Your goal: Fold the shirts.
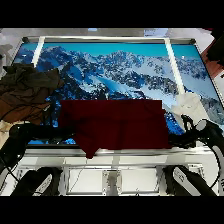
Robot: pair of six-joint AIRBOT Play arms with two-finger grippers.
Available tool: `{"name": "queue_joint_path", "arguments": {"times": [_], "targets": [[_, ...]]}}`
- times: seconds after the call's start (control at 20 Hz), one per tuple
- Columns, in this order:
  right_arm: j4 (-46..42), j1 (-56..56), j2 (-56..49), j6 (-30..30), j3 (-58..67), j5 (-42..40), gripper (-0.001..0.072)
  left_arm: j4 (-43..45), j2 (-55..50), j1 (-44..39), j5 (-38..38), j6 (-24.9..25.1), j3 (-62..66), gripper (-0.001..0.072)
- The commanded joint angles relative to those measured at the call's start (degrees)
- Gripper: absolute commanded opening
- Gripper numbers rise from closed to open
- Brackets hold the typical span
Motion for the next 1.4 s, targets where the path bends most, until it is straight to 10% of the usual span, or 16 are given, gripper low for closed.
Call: {"name": "queue_joint_path", "arguments": {"times": [0.0, 0.15, 0.3, 0.9, 1.35], "targets": [[5.4, 0.1, -0.3, -2.3, -1.0, 0.7, 0.0337, 0.0, 0.0, 0.0, 0.0, 0.0, 0.0, 0.0011], [8.5, 0.1, -0.3, -2.8, -1.0, -0.5, 0.0288, 0.0, 0.0, 0.0, 0.0, 0.0, 0.0, 0.0011], [9.6, 0.1, -0.3, -2.8, -1.0, -1.7, 0.0026, 0.0, 0.0, 0.0, 0.0, 0.0, 0.0, 0.0012], [0.5, 0.0, 1.7, -3.1, 19.9, 11.2, 0.0024, 12.3, 0.1, 0.0, 20.8, 7.4, 18.4, 0.0011], [18.4, 0.2, -3.1, -6.3, 25.0, 0.5, 0.0023, 13.5, -13.3, 0.0, 4.2, 15.5, 25.3, 0.0010]]}}
